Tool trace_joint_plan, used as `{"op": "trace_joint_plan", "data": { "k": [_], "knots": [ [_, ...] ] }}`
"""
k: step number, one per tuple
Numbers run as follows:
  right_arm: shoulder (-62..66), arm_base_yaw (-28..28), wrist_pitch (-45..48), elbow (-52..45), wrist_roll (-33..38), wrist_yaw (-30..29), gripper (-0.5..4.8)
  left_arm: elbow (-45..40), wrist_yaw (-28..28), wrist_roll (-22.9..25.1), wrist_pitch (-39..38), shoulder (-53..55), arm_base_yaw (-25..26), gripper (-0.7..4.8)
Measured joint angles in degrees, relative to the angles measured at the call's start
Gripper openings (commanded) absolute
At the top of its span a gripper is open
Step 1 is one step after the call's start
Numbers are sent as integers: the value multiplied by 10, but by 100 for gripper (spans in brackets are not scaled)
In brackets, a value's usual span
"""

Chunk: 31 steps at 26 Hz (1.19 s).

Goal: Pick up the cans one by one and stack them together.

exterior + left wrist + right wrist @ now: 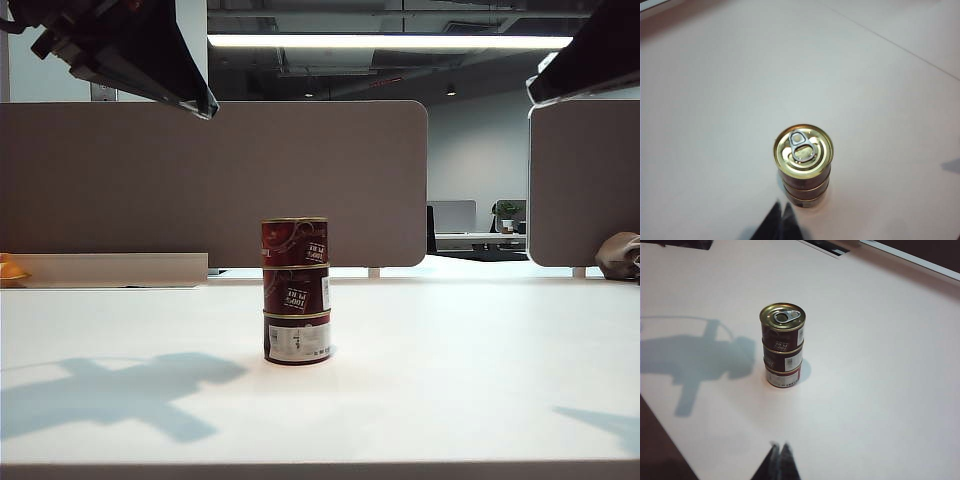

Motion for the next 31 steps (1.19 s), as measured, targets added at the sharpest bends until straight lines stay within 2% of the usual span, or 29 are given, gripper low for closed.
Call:
{"op": "trace_joint_plan", "data": {
  "k": [6, 11, 17, 21, 24, 31],
  "knots": [
    [-24, -12, -11, 0, 0, -1, 4, 0, 1, 0, -5, -33, 0, -5],
    [-57, -62, -13, 0, 0, -1, 4, 1, 5, 0, -6, -74, 13, -5],
    [-115, -171, -15, 0, 0, -1, 4, 1, 14, 0, -5, -160, 103, -5],
    [-153, -238, -14, 0, 0, 0, 4, 1, 13, 0, -5, -219, 183, -5],
    [-166, -252, -13, 0, 0, 0, 4, -2, 13, 0, -5, -240, 210, -5],
    [-189, -251, -2, -38, 0, 0, 4, -43, 13, 0, 0, -309, 212, -5]
  ]
}}
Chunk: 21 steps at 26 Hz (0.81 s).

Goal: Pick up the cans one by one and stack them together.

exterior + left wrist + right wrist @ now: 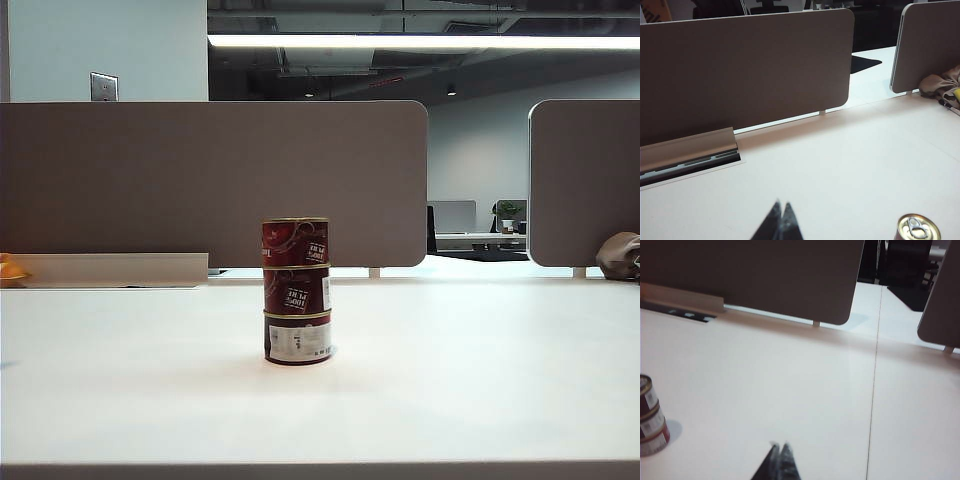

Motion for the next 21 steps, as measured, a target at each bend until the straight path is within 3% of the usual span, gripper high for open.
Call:
{"op": "trace_joint_plan", "data": {
  "k": [6, 16, 21],
  "knots": [
    [-34, -9, -21, -49, 0, -1, 4, -63, 2, 0, -3, -46, 16, -5],
    [-77, -111, -28, -134, 0, 0, 4, -233, 2, 0, -8, -145, 86, -5],
    [-82, -138, -34, -135, 0, 0, 4, -277, 2, 0, -8, -179, 93, -5]
  ]
}}
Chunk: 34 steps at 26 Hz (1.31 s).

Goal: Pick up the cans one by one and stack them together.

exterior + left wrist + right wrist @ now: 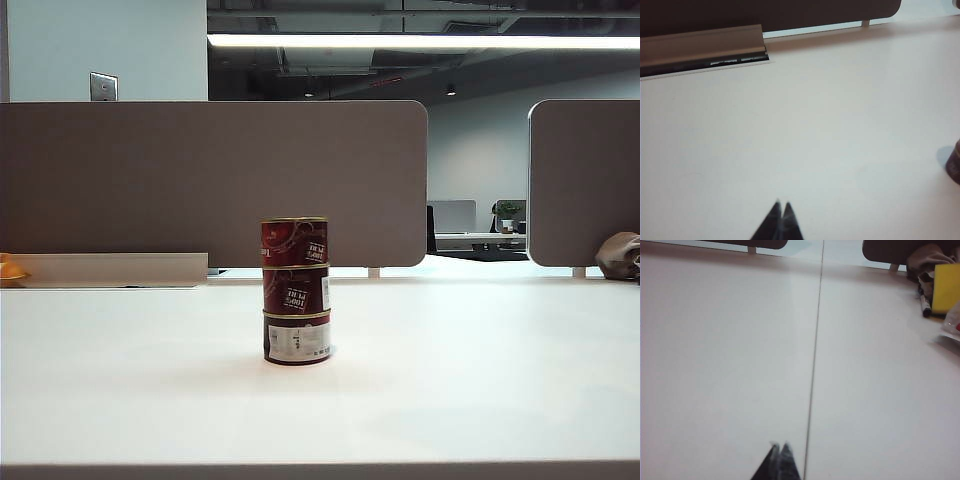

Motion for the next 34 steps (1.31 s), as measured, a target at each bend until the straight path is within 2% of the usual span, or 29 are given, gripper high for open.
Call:
{"op": "trace_joint_plan", "data": {
  "k": [13, 18, 21, 23, 34],
  "knots": [
    [0, -47, -1, -2, 0, 0, 4, -56, 0, 0, 0, -40, 2, -5],
    [3, -53, 17, -38, 0, 0, 4, -71, 0, 0, 1, -64, 32, -5],
    [0, -53, 36, -43, 0, 0, 4, -84, 0, 0, 2, -85, 74, -5],
    [0, -53, 57, -50, 0, 0, 4, -89, -1, 0, 2, -85, 84, -5],
    [0, -53, 94, -63, 0, 0, 4, -102, -2, 0, 37, -85, 87, -5]
  ]
}}
